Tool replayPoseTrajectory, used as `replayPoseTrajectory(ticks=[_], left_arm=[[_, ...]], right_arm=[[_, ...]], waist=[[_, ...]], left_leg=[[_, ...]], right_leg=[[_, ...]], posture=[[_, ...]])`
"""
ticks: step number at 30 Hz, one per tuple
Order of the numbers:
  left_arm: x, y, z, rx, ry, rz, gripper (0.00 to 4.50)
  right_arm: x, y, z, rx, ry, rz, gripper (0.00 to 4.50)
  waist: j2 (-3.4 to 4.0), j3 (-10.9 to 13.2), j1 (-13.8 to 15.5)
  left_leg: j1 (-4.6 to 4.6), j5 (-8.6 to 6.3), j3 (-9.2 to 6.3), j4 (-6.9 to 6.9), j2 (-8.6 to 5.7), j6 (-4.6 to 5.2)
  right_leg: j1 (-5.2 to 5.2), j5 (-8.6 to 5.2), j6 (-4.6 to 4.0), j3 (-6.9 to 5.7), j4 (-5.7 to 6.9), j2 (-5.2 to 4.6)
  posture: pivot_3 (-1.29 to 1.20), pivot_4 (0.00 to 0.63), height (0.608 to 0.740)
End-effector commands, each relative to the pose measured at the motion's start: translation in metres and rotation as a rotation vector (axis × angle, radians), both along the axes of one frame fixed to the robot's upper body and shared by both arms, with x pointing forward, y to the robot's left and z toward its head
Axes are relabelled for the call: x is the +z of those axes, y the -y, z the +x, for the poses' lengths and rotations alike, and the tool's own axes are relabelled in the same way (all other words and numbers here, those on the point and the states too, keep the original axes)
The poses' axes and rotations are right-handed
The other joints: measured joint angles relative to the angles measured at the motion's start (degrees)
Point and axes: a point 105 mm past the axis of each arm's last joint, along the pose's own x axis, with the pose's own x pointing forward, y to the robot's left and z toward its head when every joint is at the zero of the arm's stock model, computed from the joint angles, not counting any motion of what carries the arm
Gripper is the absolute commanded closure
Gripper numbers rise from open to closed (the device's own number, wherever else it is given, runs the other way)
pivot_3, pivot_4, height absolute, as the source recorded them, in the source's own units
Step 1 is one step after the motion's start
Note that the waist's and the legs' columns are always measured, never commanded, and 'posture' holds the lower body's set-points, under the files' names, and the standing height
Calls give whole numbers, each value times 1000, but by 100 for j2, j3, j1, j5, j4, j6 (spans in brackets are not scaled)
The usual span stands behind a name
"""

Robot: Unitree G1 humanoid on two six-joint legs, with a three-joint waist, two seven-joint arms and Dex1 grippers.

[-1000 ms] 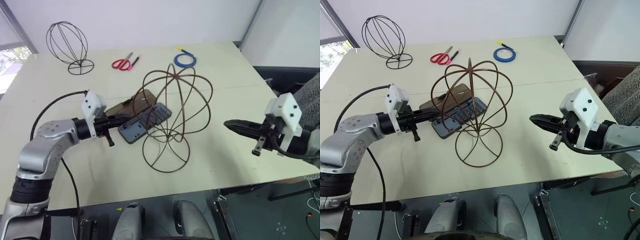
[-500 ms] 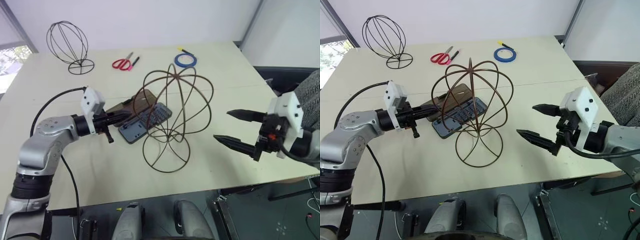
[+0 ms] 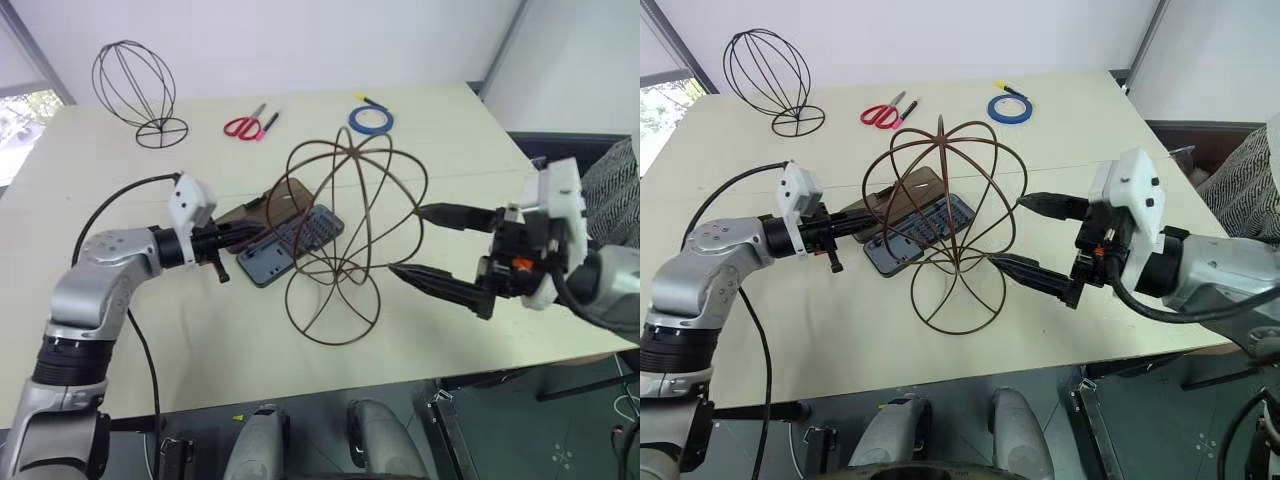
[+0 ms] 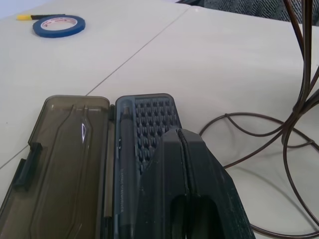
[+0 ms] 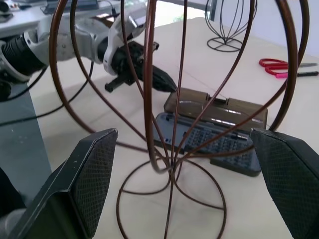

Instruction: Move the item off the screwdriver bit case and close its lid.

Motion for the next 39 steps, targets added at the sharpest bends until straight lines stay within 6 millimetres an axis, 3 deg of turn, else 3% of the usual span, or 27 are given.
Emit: replayPoseTrajectory(ticks=[1,9,18,24,31,37,39], left_arm=[[9,1,-2,-4,52,2,4500],[6,0,-3,6,52,6,4500],[4,1,0,8,54,9,4500],[2,5,4,1,56,6,4500],[0,11,7,-13,56,-3,4500],[-1,13,9,-17,57,-4,4500],[-3,14,10,-21,57,-2,4500]], right_arm=[[8,-3,-3,21,21,30,610],[9,-5,-5,32,15,41,4438],[15,2,-1,-13,40,11,4438],[51,31,19,-166,197,16,4438],[99,74,67,-517,468,114,4438],[116,103,92,-713,589,183,4438],[122,120,106,-817,610,241,4438]], waist=[[0,0,0],[0,0,2],[0,0,2],[1,1,4],[3,2,-18],[6,3,-10],[9,5,-13]], left_leg=[[-1,0,0,0,0,0],[-4,0,-1,2,0,0],[-4,0,-2,2,1,0],[-7,0,0,6,0,0],[-12,0,3,6,-1,0],[-22,0,3,3,-1,-1],[-25,1,4,4,-2,-1]], right_leg=[[-1,0,0,0,0,0],[-2,1,1,-1,1,-1],[-3,1,1,-2,1,-1],[-3,0,0,-1,0,-2],[-13,2,1,0,2,-1],[-25,13,20,0,5,-1],[-28,14,21,0,6,-2]], posture=[[0,150,740],[0,150,740],[0,150,740],[0,150,740],[0,150,740],[0,150,740],[0,150,740]])
